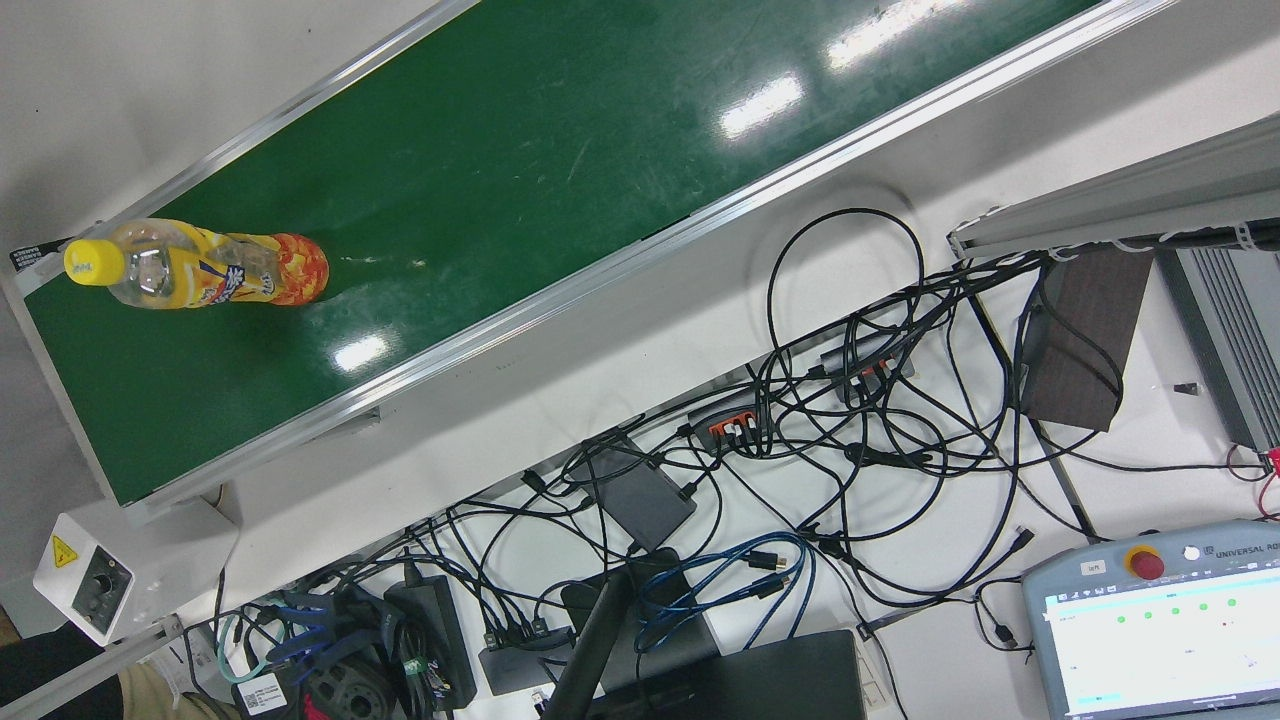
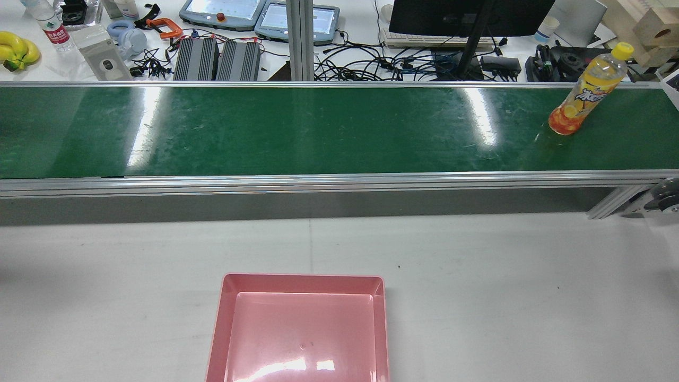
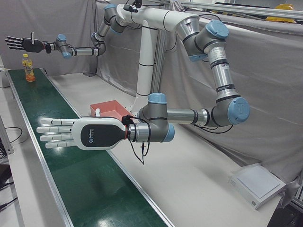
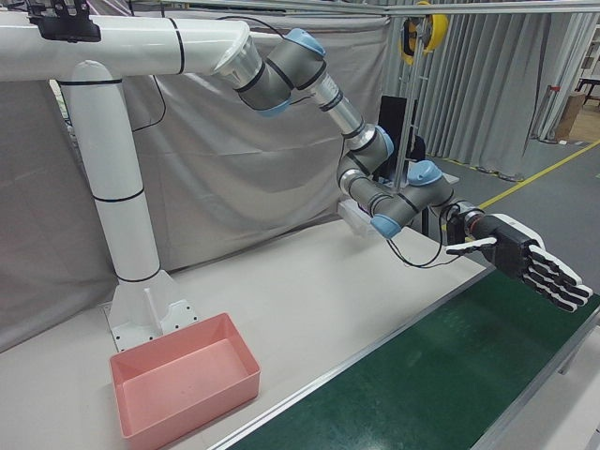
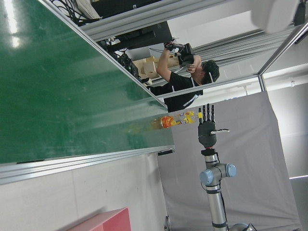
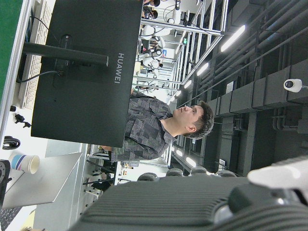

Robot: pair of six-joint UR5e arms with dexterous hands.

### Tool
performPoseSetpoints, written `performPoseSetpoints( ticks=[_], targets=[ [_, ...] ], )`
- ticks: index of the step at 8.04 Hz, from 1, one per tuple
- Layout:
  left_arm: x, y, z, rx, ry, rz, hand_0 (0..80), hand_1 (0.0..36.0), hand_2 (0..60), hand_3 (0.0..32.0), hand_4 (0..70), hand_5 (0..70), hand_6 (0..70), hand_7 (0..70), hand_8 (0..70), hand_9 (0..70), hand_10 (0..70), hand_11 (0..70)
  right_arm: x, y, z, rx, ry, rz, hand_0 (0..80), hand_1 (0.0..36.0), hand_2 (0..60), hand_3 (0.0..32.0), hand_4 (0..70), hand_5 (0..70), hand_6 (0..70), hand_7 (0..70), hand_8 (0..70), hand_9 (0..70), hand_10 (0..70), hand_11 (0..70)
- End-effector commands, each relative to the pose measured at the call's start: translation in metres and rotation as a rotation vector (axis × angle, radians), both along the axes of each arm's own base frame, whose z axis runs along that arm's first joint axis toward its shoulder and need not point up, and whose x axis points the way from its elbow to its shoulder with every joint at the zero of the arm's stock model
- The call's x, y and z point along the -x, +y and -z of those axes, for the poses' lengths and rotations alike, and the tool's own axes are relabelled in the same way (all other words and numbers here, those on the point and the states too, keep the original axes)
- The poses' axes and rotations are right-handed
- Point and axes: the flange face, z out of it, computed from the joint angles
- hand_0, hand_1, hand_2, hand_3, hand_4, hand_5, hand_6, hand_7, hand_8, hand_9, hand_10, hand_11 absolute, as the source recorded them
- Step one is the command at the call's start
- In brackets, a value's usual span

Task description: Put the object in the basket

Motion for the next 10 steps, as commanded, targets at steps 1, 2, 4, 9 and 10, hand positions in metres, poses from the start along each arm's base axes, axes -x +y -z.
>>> performPoseSetpoints(
  ticks=[1,2,4,9,10],
  targets=[
    [-0.0001,-0.0001,0.0001,0.001,0.000,0.000,63.0,9.8,0.0,0.0,0.2,11.9,0.0,0.5,0.0,0.0,0.1,2.3,0.0000,-0.0001,0.0001,-0.001,0.000,0.000,0.0,0.0,0.0,0.0,0.0,0.0,0.0,0.0,0.0,0.0,0.0,0.0],
    [-0.0001,-0.0001,0.0002,0.001,0.000,0.000,62.9,9.7,0.0,0.0,0.0,11.2,0.0,0.4,0.0,0.0,0.0,2.0,0.0000,0.0001,-0.0001,0.001,0.000,0.000,0.0,0.0,0.0,0.0,0.0,0.0,0.0,0.0,0.0,0.0,0.0,0.0],
    [-0.0001,-0.0001,0.0002,0.001,0.000,0.000,62.8,9.6,0.0,0.0,0.1,11.0,0.0,0.5,0.0,0.0,0.2,2.4,-0.0008,0.0008,0.0001,-0.001,0.000,-0.001,0.0,0.0,0.0,0.0,0.0,0.0,0.0,0.0,0.0,0.0,0.0,0.0],
    [-0.0001,-0.0001,0.0002,0.001,0.000,0.000,62.6,9.5,0.0,0.0,0.0,11.1,0.0,0.4,0.0,0.0,0.3,2.7,0.0000,0.0006,0.0001,-0.001,0.000,0.000,0.0,0.0,0.0,0.0,0.0,0.0,0.0,0.0,0.0,0.0,0.0,0.0],
    [-0.0001,0.0000,0.0009,-0.001,0.000,0.000,63.0,9.7,0.0,0.0,0.0,11.0,0.0,0.3,0.0,0.0,0.2,2.5,0.0000,0.0000,0.0007,-0.001,0.000,0.000,0.0,0.0,0.0,0.0,0.0,0.0,0.0,0.0,0.0,0.0,0.0,0.0]
  ],
)
